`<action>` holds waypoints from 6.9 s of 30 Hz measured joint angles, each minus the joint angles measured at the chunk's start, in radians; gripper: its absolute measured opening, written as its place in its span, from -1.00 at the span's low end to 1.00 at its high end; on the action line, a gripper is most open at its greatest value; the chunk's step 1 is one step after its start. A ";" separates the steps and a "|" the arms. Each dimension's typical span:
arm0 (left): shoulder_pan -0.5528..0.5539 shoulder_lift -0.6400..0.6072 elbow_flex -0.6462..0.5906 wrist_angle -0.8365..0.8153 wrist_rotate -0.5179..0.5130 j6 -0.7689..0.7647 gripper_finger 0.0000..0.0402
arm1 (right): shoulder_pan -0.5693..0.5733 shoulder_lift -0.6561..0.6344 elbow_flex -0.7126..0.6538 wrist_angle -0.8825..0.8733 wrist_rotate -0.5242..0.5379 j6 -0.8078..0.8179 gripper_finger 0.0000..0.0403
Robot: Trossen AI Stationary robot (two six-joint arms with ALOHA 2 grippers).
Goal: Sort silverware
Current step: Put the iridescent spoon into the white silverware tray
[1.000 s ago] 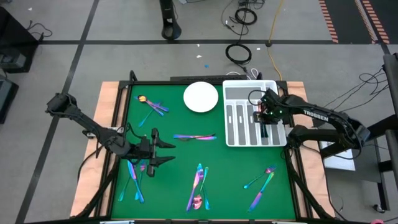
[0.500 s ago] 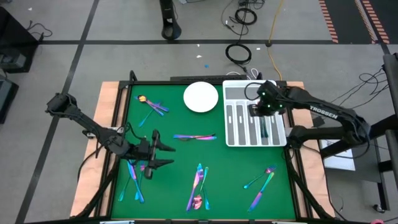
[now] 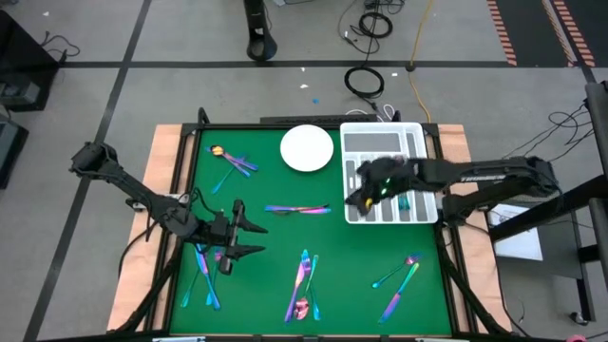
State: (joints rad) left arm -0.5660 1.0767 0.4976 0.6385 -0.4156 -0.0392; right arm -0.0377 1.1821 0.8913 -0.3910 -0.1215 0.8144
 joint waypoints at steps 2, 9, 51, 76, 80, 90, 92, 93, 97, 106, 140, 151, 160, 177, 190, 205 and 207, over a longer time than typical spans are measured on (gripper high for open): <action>0.000 0.000 0.000 -0.001 0.000 0.001 -0.01 | 0.050 0.053 0.000 0.104 -0.023 -0.026 -0.59; 0.001 0.000 0.000 -0.049 -0.001 0.002 -0.01 | 0.186 0.234 0.001 0.384 -0.052 -0.123 -0.59; 0.003 0.022 0.001 -0.772 -0.049 -0.663 -0.01 | 0.501 1.015 0.826 -0.102 0.000 -1.041 -0.59; -0.001 0.022 0.001 -0.744 -0.045 -0.654 -0.01 | 0.488 1.061 0.849 -0.198 0.074 -1.167 -0.59; -0.001 0.022 0.001 -0.744 -0.045 -0.653 -0.01 | 0.488 1.077 0.848 -0.198 0.069 -1.174 -0.59; -0.001 0.022 0.001 -0.742 -0.045 -0.652 -0.01 | 0.489 1.097 0.850 -0.232 0.111 -1.252 -0.68; -0.001 0.022 0.001 -0.742 -0.044 -0.651 -0.01 | 0.490 1.097 0.850 -0.233 0.111 -1.264 -0.77; -0.001 0.021 0.001 -0.742 -0.045 -0.651 -0.01 | 0.490 1.097 0.850 -0.234 0.111 -1.269 -0.83; -0.001 0.022 0.001 -0.742 -0.044 -0.652 -0.01 | 0.489 1.097 0.850 -0.234 0.113 -1.273 -0.97; -0.001 0.022 0.001 -0.742 -0.044 -0.652 -0.01 | 0.487 1.100 0.846 -0.127 0.122 -1.273 -0.99; -0.102 0.022 0.001 -0.724 -0.024 -0.689 -0.01 | 0.397 0.553 0.363 0.456 0.409 -0.603 -1.00; -0.093 0.022 0.001 -0.721 -0.038 -0.687 -0.01 | 0.290 0.154 0.077 0.163 0.803 -0.141 -1.00; -0.088 0.022 0.001 -0.719 -0.094 -0.644 -0.01 | 0.059 0.092 0.118 -0.083 0.659 -0.034 -1.00; -0.088 0.022 0.001 -0.713 -0.105 -0.609 -0.01 | -0.233 0.133 0.111 -0.679 0.617 0.230 -1.00; -0.089 0.022 0.001 -0.691 -0.089 -0.609 -0.01 | -0.375 0.132 -0.101 -0.652 0.543 0.230 -1.00; -0.089 0.022 0.001 -0.690 -0.086 -0.609 -0.01 | -0.428 0.132 -0.247 -0.502 0.507 0.218 -1.00; -0.089 0.022 0.001 -0.689 -0.086 -0.609 -0.01 | -0.430 0.132 -0.248 -0.501 0.507 0.210 -1.00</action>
State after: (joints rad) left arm -0.6548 1.0985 0.4984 -0.0509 -0.5014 -0.6479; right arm -0.4675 1.3144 0.6437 -0.8919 0.3851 1.0246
